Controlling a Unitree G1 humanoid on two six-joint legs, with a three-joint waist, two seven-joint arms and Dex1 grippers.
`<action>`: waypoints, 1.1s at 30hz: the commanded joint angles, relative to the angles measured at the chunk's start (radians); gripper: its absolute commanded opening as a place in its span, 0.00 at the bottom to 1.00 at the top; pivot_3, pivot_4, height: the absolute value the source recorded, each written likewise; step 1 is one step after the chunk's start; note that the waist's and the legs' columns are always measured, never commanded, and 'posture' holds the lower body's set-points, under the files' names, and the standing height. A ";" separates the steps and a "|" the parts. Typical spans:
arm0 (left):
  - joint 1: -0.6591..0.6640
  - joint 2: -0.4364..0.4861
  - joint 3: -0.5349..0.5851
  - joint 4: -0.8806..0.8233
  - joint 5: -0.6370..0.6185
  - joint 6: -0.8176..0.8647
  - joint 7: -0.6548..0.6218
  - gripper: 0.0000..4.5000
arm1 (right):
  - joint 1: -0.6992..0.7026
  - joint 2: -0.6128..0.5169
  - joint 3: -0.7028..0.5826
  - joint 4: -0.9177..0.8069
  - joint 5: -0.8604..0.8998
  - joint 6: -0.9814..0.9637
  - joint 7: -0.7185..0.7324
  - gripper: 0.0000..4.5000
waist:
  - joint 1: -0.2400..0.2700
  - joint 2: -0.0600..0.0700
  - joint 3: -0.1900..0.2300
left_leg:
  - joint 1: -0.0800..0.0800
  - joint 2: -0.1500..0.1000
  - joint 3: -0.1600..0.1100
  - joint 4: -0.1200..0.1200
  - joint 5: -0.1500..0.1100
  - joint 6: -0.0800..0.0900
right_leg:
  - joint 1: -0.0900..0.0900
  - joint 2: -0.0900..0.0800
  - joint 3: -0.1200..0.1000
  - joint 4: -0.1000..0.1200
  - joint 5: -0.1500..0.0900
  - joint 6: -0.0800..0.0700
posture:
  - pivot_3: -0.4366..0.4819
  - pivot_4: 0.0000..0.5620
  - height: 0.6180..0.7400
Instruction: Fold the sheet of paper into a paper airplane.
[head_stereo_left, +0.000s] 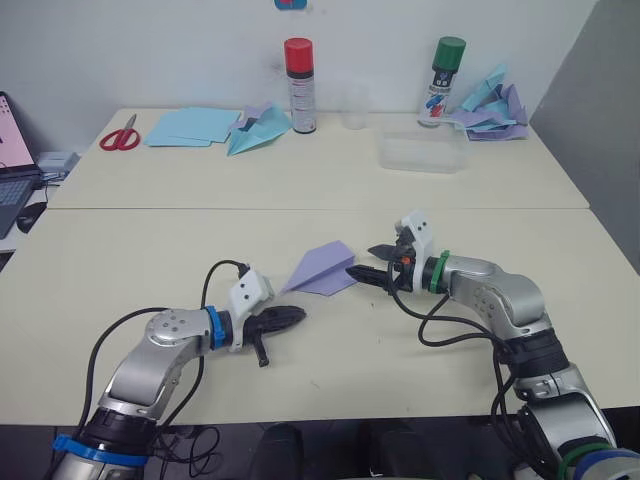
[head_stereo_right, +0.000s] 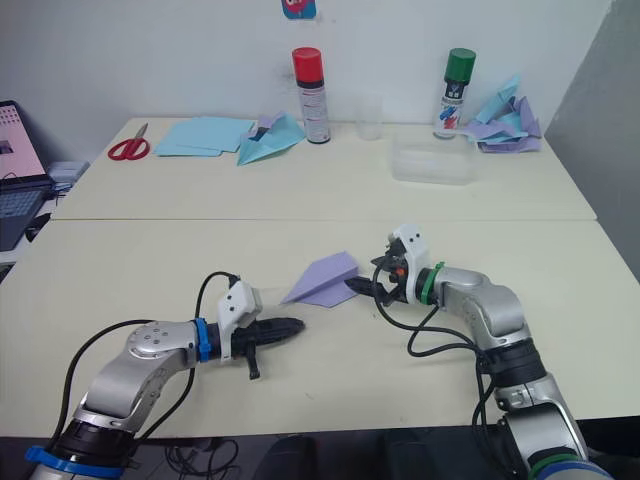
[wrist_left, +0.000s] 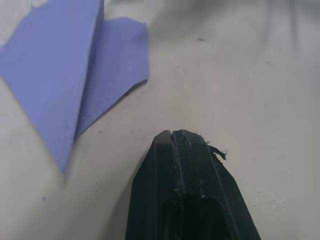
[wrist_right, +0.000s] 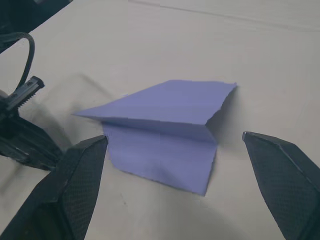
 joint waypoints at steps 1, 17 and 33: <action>0.024 0.020 0.055 -0.060 -0.028 0.012 0.014 0.01 | -0.038 0.040 -0.021 0.024 -0.003 -0.019 -0.006 1.00 | -0.001 0.000 0.000 | 0.000 0.000 0.000 0.000 0.000 0.000 | 0.000 0.001 0.000 0.000 0.000 0.000 | 0.48 0.27 1.00; 0.091 0.063 0.153 -0.096 -0.045 0.030 0.041 0.01 | -0.029 0.029 0.094 -0.036 -0.034 0.069 0.136 1.00 | -0.005 0.000 0.000 | 0.000 0.001 0.000 0.000 0.000 0.000 | -0.001 0.000 0.001 0.000 0.000 0.000 | 0.48 0.27 1.00; -0.075 0.067 0.129 -0.012 -0.042 0.043 0.039 0.01 | 0.026 -0.072 0.089 -0.242 0.037 0.242 0.146 1.00 | -0.005 0.000 0.000 | 0.000 0.000 0.000 0.000 0.000 0.000 | -0.001 0.001 0.000 0.000 0.000 0.000 | 0.48 0.27 1.00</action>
